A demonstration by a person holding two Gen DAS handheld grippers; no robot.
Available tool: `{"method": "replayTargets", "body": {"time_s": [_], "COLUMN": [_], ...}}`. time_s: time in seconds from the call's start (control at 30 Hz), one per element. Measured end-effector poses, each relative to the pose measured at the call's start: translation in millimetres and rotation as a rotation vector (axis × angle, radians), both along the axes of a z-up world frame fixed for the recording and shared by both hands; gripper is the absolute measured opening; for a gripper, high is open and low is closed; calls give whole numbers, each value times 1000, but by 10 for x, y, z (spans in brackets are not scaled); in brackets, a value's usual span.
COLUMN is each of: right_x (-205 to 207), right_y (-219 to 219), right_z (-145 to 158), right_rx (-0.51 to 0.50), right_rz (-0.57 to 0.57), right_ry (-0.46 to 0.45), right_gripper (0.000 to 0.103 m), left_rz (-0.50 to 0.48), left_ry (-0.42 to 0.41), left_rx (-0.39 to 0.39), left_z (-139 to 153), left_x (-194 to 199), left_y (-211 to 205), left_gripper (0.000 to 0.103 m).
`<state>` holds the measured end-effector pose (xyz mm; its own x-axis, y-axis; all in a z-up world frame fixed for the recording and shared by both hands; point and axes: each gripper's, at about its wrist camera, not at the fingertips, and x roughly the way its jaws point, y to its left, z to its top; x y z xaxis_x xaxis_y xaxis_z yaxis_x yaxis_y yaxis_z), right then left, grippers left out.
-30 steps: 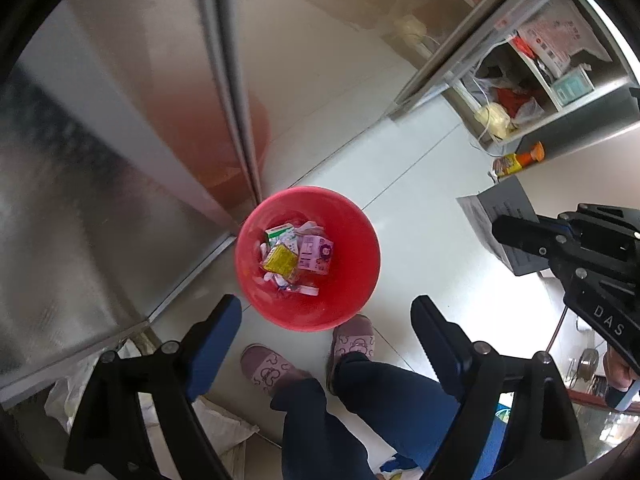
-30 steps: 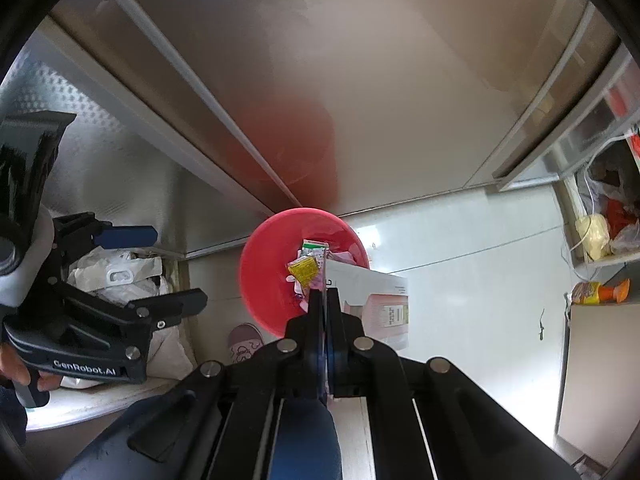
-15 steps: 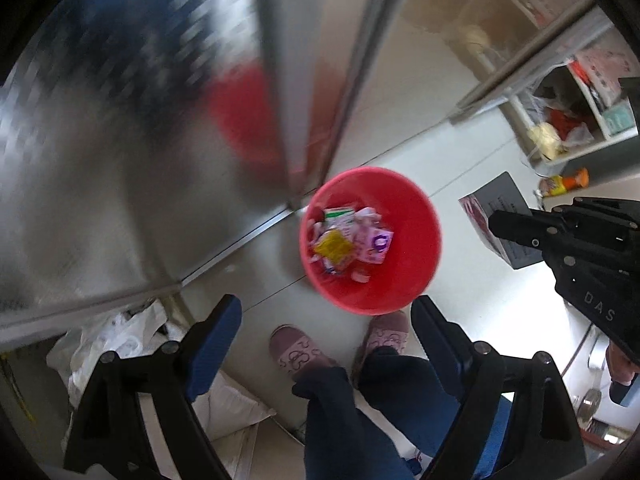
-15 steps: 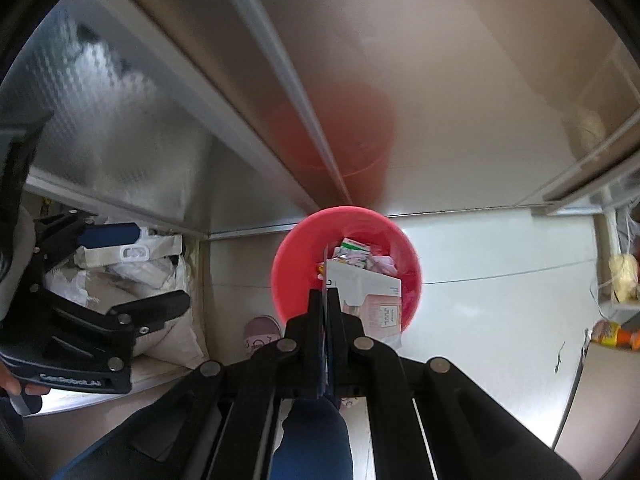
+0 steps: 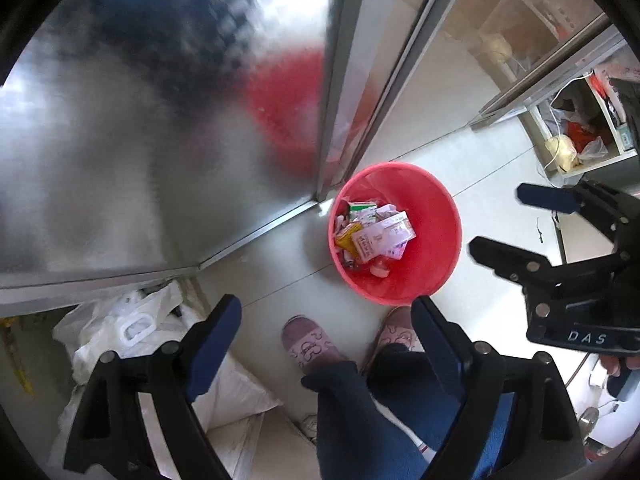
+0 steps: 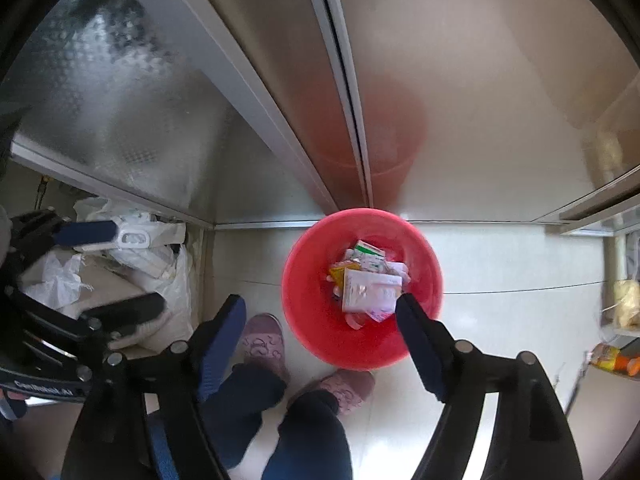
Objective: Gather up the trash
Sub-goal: 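Open the right tool to drop the pink-and-white sachet into the bin, then raise both open tools back up over the counter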
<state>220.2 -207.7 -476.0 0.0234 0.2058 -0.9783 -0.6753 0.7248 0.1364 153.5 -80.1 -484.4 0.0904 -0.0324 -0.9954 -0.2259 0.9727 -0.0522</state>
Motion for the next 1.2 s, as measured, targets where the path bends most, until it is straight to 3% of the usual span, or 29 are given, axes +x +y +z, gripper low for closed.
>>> {"method": "replayTargets", "body": {"time_s": [0.07, 0.23, 0.33, 0.4, 0.6, 0.73, 0.93, 1.2], "right_x": [-52, -244, -359, -438, -480, -362, -132, 9], "right_y": [11, 35, 129, 219, 700, 1196, 2060, 3038], "right_z": [203, 1139, 1847, 2302, 3272, 3631, 3757, 3550], "right_rx": [-17, 18, 43, 71, 134, 182, 193, 158], "right_rz": [7, 40, 64, 73, 169, 251, 331, 367], "right_ry": [-22, -63, -122, -172, -286, -349, -393, -363], "right_gripper": [83, 102, 102, 102, 102, 102, 102, 102], "left_rz": [5, 32, 7, 13, 158, 246, 350, 454], "left_ry": [-3, -70, -136, -186, -291, -331, -354, -348], "left_rx": [-3, 38, 47, 101, 179, 195, 245, 231], "left_z": [224, 1265, 1971, 2408, 3347, 3595, 3654, 3497], "left_x": [-69, -296, -443, -533, -713, -732, -670, -628], "left_y": [-4, 42, 73, 127, 630, 1129, 2044, 3129], "left_gripper": [86, 86, 86, 86, 86, 86, 86, 86]}}
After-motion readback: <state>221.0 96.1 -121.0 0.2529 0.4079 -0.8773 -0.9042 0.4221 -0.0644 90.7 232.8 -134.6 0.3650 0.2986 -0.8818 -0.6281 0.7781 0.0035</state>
